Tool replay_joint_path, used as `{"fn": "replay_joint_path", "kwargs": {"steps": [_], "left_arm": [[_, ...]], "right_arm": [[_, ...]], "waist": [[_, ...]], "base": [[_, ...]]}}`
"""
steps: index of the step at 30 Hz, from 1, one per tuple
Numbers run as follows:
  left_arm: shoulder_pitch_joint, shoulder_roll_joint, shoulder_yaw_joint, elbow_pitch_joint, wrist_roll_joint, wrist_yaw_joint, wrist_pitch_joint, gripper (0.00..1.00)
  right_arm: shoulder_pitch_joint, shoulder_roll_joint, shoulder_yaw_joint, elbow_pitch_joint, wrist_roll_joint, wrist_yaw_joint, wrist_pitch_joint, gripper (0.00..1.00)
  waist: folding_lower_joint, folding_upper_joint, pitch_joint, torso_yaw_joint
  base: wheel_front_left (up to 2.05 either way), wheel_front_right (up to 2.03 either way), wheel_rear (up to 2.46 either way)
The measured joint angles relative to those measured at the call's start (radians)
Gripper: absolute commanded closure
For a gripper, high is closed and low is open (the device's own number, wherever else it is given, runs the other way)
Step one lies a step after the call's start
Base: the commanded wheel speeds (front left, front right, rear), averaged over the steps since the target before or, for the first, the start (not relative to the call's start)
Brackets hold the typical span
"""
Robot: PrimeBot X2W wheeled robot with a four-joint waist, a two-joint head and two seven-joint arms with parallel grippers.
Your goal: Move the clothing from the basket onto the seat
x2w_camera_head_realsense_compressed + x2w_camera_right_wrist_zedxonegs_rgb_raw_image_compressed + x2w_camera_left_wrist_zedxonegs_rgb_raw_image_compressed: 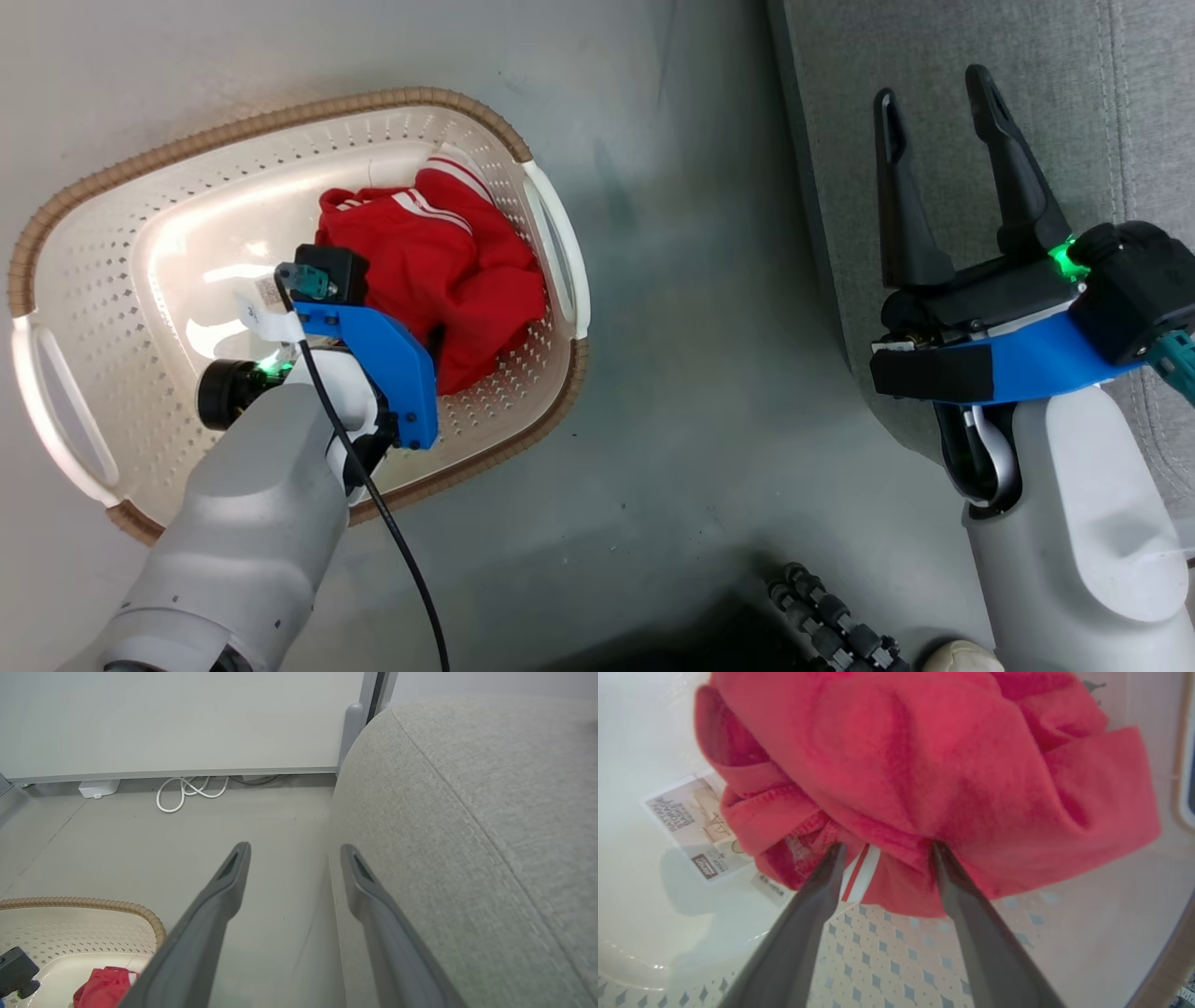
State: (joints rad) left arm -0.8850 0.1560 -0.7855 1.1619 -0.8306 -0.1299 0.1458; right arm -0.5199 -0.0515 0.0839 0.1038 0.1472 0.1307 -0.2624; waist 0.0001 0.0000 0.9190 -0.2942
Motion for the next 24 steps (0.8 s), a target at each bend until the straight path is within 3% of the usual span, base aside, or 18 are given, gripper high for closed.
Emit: {"fn": "replay_joint_path", "kwargs": {"steps": [6,21,22,23,24], "left_arm": [[-0.007,0.000,-0.011,-0.058,-0.087,0.000,0.018,0.00],[-0.117,0.016,-0.103,0.058,-0.073,0.001,-0.073,0.00],[-0.124,0.014,-0.107,0.069,-0.070,0.002,-0.073,0.21],[-0.127,0.011,-0.116,0.078,-0.062,0.006,-0.073,1.00],[-0.129,0.008,-0.128,0.085,-0.051,0.007,-0.080,1.00]], "right_arm": [[-0.009,0.000,-0.001,-0.011,0.003,0.000,0.000,0.00],[-0.032,0.000,0.010,-0.032,0.013,0.000,0.000,0.00],[-0.033,0.000,0.011,-0.032,0.013,0.000,0.000,0.00],[-0.034,0.000,0.011,-0.033,0.014,0.000,0.000,0.00],[-0.034,0.000,0.012,-0.034,0.015,0.000,0.000,0.00]], "waist": [[0.0000,0.0000,0.041,-0.004],[0.0000,0.0000,0.120,-0.018],[-0.0001,0.0000,0.123,-0.020],[-0.0001,0.0000,0.125,-0.021],[0.0000,0.0000,0.127,-0.021]], "base": [[0.00,0.00,0.00],[0.00,0.00,0.00],[0.00,0.00,0.00],[0.00,0.00,0.00],[0.00,0.00,0.00]]}}
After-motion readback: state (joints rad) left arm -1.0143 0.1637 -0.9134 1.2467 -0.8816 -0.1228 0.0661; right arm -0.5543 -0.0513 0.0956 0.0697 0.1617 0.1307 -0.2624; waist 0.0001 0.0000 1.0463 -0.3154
